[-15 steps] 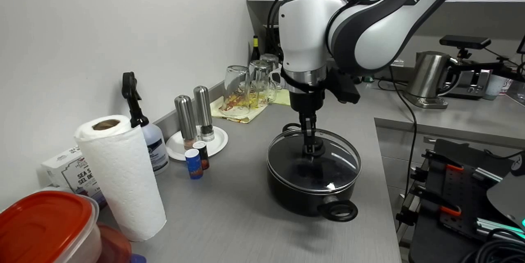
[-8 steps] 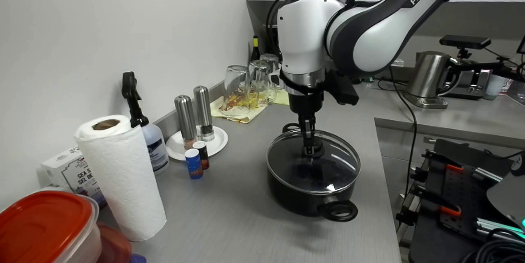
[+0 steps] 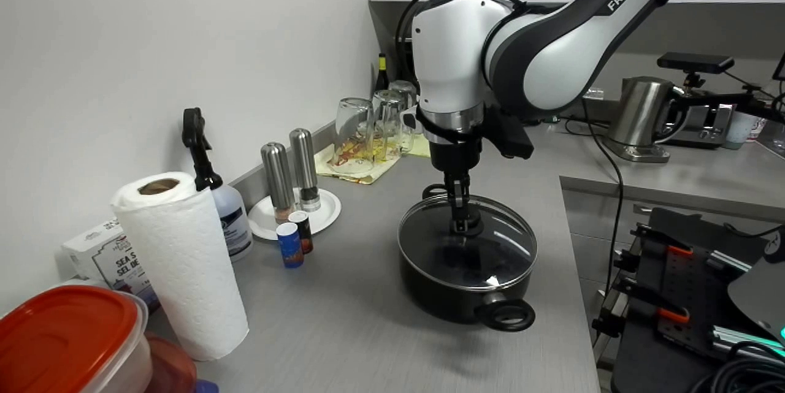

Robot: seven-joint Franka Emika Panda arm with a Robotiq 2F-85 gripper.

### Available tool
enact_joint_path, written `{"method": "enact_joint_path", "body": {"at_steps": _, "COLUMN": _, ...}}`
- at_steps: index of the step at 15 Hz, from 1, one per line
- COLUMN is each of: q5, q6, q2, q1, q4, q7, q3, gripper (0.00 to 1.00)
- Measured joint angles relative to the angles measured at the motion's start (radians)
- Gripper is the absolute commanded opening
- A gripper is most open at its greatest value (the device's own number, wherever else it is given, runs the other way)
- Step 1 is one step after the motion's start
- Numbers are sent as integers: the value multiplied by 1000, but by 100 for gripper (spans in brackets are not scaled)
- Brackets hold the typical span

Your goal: Place the lid on the pot

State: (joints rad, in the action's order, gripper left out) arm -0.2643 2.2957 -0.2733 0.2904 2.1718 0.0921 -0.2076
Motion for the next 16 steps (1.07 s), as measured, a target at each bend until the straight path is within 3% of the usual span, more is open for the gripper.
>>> {"method": "enact_joint_path", "body": {"at_steps": 9, "q5": 0, "q6": 0, "q2": -8, "q1": -3, "q4": -3, "q7": -20, "q3": 0, "gripper": 24}}
{"method": "enact_joint_path", "body": {"at_steps": 10, "q5": 0, "q6": 0, "q2": -8, "q1": -3, "q4": -3, "q7": -21, "q3": 0, "gripper": 73}}
{"method": "enact_joint_path", "body": {"at_steps": 12, "q5": 0, "q6": -1, "q2": -9, "q1": -3, "q4": -3, "q7": -24, "q3": 0, "gripper": 80}}
{"method": "enact_joint_path", "body": {"at_steps": 15, "q5": 0, "q6": -1, "q2": -11, "q1": -3, "q4": -4, "q7": -29, "q3": 0, "gripper": 100}}
{"method": "enact_joint_path", "body": {"at_steps": 16, "q5": 0, "q6": -1, "q2": -11, "q1": -3, "q4": -4, "q7": -30, "q3": 0, "gripper": 100}}
